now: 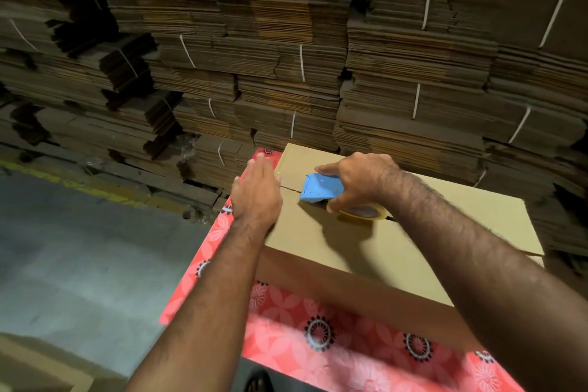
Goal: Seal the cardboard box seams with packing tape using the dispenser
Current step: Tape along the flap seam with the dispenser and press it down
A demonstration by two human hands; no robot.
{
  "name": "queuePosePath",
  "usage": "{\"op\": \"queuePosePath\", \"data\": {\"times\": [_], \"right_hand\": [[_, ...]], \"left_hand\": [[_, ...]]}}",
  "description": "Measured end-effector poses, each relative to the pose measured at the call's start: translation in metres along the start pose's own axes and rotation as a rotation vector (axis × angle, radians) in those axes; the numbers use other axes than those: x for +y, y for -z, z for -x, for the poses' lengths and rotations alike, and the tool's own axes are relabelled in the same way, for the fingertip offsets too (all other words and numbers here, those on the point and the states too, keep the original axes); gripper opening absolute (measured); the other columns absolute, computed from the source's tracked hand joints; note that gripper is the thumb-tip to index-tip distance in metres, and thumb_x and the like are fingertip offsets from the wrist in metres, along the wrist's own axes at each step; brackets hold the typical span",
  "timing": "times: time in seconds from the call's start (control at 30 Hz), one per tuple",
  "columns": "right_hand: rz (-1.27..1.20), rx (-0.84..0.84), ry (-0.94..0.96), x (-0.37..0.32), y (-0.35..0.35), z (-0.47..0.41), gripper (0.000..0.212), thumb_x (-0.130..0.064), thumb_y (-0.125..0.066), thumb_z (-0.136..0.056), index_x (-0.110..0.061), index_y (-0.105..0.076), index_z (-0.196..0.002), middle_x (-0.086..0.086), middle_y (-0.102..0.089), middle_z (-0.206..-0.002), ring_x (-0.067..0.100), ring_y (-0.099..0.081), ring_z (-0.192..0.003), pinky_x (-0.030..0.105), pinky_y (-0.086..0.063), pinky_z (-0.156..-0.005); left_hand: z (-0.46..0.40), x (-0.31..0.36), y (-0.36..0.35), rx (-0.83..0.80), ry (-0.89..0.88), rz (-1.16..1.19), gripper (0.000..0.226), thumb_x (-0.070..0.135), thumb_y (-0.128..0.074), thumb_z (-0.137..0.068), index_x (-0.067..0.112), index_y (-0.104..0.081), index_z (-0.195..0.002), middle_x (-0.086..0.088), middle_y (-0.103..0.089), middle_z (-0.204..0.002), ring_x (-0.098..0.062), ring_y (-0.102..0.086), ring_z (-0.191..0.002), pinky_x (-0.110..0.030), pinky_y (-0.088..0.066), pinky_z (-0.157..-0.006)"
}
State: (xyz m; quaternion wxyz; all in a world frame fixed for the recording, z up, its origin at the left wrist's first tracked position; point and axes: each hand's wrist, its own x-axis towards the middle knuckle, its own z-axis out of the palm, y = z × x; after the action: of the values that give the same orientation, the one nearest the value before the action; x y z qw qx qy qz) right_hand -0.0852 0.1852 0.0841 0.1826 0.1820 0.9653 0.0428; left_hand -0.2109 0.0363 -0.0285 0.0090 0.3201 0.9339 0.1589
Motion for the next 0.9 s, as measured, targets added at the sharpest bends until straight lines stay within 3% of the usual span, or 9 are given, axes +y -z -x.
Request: {"op": "queuePosePath", "data": {"times": [0.07, 0.13, 0.2, 0.3, 0.53, 0.73, 0.8, 0.9], "right_hand": [[0.017, 0.008, 0.005, -0.005, 0.000, -0.005, 0.089, -0.079, -0.062, -0.072, -0.050, -0.031, -0.151, -0.006, -0.057, -0.134, 0.022, -0.057, -0.116, 0.036, -0.045, -0.074], [0.028, 0.014, 0.006, -0.009, -0.001, -0.007, 0.090, -0.083, -0.060, -0.071, -0.048, -0.036, -0.149, -0.005, -0.058, -0.135, 0.022, -0.058, -0.116, 0.038, -0.046, -0.078], [0.035, 0.013, 0.000, -0.012, -0.001, -0.009, 0.087, -0.083, -0.059, -0.071, -0.048, -0.038, -0.148, -0.005, -0.058, -0.135, 0.023, -0.057, -0.117, 0.040, -0.047, -0.083], [-0.030, -0.019, -0.013, -0.006, 0.002, -0.008, 0.085, -0.079, -0.063, -0.071, -0.051, -0.038, -0.147, -0.004, -0.056, -0.135, 0.023, -0.056, -0.118, 0.041, -0.048, -0.084], [-0.019, -0.031, 0.007, 0.010, -0.003, 0.007, 0.084, -0.078, -0.059, -0.075, -0.055, -0.028, -0.149, -0.004, -0.057, -0.134, 0.023, -0.055, -0.118, 0.037, -0.049, -0.076], [0.049, -0.015, 0.016, -0.008, -0.002, 0.002, 0.084, -0.082, -0.057, -0.074, -0.046, -0.038, -0.148, -0.004, -0.058, -0.132, 0.023, -0.058, -0.115, 0.037, -0.046, -0.077], [0.054, 0.003, 0.037, -0.008, -0.004, 0.001, 0.084, -0.085, -0.052, -0.074, -0.047, -0.037, -0.147, -0.003, -0.059, -0.132, 0.024, -0.059, -0.114, 0.036, -0.045, -0.075], [0.010, -0.006, 0.041, -0.003, -0.005, 0.001, 0.076, -0.082, -0.053, -0.076, -0.050, -0.039, -0.144, -0.004, -0.059, -0.132, 0.023, -0.059, -0.114, 0.037, -0.048, -0.077]], "left_hand": [[0.014, -0.003, -0.006, -0.041, -0.234, -0.012, 0.057, 0.030, -0.029, -0.105, 0.013, -0.019, -0.158, -0.004, -0.012, -0.168, -0.018, -0.009, -0.154, -0.046, -0.015, -0.123], [0.027, -0.002, -0.010, -0.159, -0.330, -0.069, 0.068, 0.045, -0.017, -0.100, 0.013, -0.013, -0.160, -0.002, -0.003, -0.169, -0.015, 0.000, -0.155, -0.045, -0.005, -0.125], [0.030, -0.002, -0.013, -0.168, -0.335, -0.121, 0.083, 0.059, -0.005, -0.091, 0.012, -0.011, -0.160, -0.004, 0.000, -0.169, -0.016, 0.002, -0.155, -0.046, -0.004, -0.125], [0.031, -0.002, -0.016, -0.150, -0.319, -0.199, 0.099, 0.078, -0.006, -0.086, 0.012, -0.009, -0.160, -0.003, 0.001, -0.169, -0.016, 0.003, -0.155, -0.051, -0.007, -0.124], [0.026, -0.012, -0.008, -0.181, -0.358, -0.278, 0.087, 0.072, -0.006, -0.093, 0.017, -0.004, -0.160, 0.003, 0.006, -0.169, -0.010, 0.006, -0.154, -0.058, 0.003, -0.122], [0.035, 0.000, -0.009, -0.202, -0.393, -0.270, 0.095, 0.069, -0.001, -0.085, 0.009, -0.003, -0.159, -0.008, 0.005, -0.168, -0.019, 0.006, -0.155, -0.049, 0.009, -0.122], [0.045, 0.010, -0.014, -0.180, -0.385, -0.206, 0.102, 0.078, -0.009, -0.086, 0.008, -0.003, -0.159, -0.010, 0.003, -0.168, -0.019, 0.006, -0.155, -0.048, 0.006, -0.124], [0.051, 0.017, -0.014, -0.180, -0.336, -0.185, 0.130, 0.100, -0.009, -0.068, 0.009, -0.007, -0.160, -0.007, 0.001, -0.168, -0.018, 0.005, -0.155, -0.048, 0.003, -0.124]]}}
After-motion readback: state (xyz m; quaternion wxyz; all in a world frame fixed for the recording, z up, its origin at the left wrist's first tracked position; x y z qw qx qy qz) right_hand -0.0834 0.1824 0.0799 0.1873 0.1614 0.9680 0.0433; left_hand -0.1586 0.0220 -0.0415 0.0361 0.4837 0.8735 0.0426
